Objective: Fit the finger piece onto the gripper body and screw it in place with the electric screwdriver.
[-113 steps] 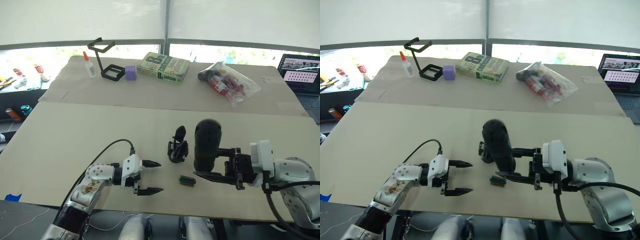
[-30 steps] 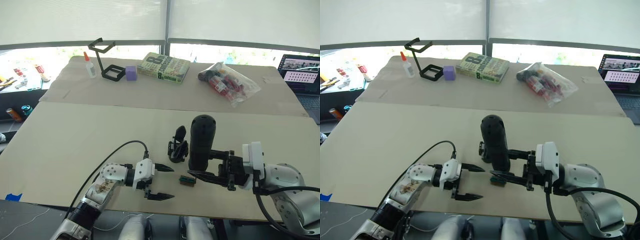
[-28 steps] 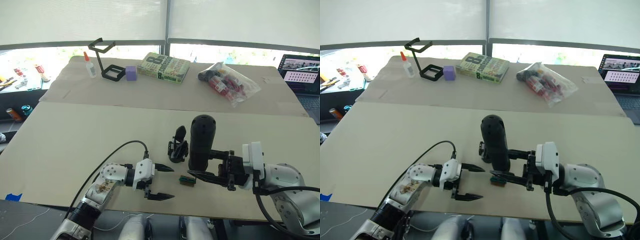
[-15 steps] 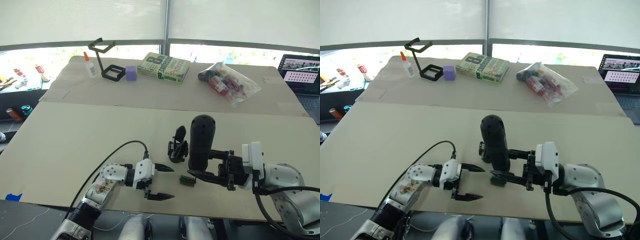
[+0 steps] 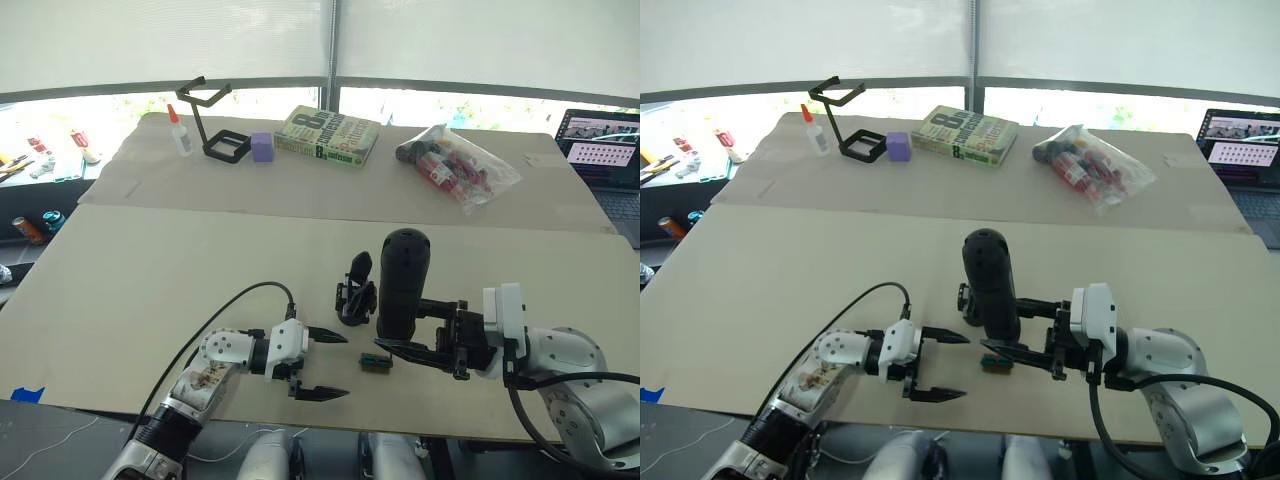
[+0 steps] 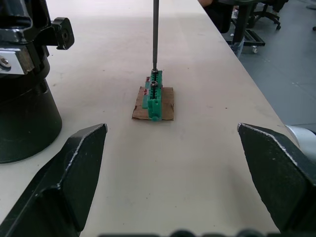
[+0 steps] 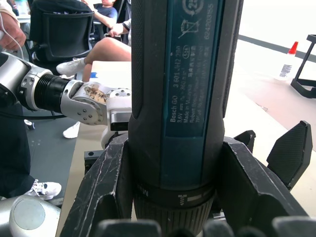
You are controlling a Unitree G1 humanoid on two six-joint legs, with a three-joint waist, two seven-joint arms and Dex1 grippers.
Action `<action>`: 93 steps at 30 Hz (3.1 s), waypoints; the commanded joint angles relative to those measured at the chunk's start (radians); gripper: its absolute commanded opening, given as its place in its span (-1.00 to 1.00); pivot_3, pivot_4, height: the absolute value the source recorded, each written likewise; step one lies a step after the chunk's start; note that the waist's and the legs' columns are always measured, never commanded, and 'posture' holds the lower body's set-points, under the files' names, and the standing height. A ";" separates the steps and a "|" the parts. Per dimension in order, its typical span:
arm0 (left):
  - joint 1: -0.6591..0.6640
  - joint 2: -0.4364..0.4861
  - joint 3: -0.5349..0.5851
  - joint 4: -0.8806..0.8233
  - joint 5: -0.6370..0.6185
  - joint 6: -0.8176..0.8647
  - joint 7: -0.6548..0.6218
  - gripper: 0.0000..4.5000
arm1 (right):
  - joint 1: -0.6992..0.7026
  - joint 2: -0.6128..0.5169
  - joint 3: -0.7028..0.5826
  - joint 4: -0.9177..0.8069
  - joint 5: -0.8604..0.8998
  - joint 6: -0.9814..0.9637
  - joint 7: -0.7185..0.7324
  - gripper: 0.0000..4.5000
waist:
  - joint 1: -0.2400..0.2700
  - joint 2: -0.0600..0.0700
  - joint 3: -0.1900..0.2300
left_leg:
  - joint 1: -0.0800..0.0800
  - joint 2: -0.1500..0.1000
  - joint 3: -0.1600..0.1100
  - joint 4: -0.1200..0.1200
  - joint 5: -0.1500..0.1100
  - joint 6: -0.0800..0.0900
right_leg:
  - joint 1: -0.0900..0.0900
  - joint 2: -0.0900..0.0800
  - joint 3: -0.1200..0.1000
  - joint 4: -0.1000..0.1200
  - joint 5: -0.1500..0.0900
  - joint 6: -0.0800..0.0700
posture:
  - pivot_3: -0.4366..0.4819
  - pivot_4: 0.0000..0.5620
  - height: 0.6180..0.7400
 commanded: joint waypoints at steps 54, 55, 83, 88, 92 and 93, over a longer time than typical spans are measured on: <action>0.008 0.069 0.197 -0.208 -0.286 0.163 -0.039 1.00 | -0.143 -0.093 -0.236 -0.135 0.323 0.114 -0.229 -0.14 | -0.001 0.000 0.000 | -0.004 0.000 0.000 0.000 0.000 -0.001 | -0.003 0.000 0.000 0.000 0.000 0.000 | -0.05 -0.47 1.00; 0.003 0.074 0.206 -0.212 -0.295 0.173 -0.041 1.00 | -0.161 -0.101 -0.245 -0.132 0.340 0.124 -0.245 -0.14 | -0.001 0.000 0.000 | -0.004 0.000 0.000 0.000 0.000 -0.001 | -0.003 0.000 0.000 0.000 0.000 0.000 | -0.05 -0.47 1.00; -0.102 0.009 0.344 -0.066 -0.315 0.194 0.059 1.00 | -0.551 -0.018 -0.096 0.079 0.368 0.216 -0.305 -0.14 | -0.002 0.000 0.000 | -0.006 0.000 0.001 0.000 0.001 -0.002 | -0.004 0.002 -0.001 -0.001 0.000 0.001 | -0.05 -0.47 1.00; -0.071 0.028 0.341 -0.054 -0.294 0.138 0.005 1.00 | -0.569 0.028 -0.033 0.111 0.318 0.211 -0.280 -0.14 | -0.004 0.000 0.000 | -0.007 0.000 0.001 0.000 0.001 -0.002 | -0.004 0.002 -0.001 -0.001 0.000 0.001 | -0.05 -0.47 1.00; -0.051 0.029 0.318 -0.059 -0.275 0.121 -0.020 1.00 | -0.576 0.061 0.011 0.139 0.272 0.209 -0.260 -0.14 | -0.003 0.000 0.000 | -0.007 0.000 0.001 0.000 0.002 -0.003 | -0.004 0.003 -0.001 -0.001 0.000 0.001 | -0.05 -0.47 1.00; -0.047 0.025 0.314 -0.060 -0.270 0.117 -0.020 1.00 | -0.573 0.068 0.020 0.144 0.261 0.209 -0.254 -0.14 | -0.003 0.000 0.000 | -0.007 0.000 0.001 0.000 0.002 -0.003 | -0.004 0.003 -0.002 -0.001 0.000 0.001 | -0.05 -0.47 1.00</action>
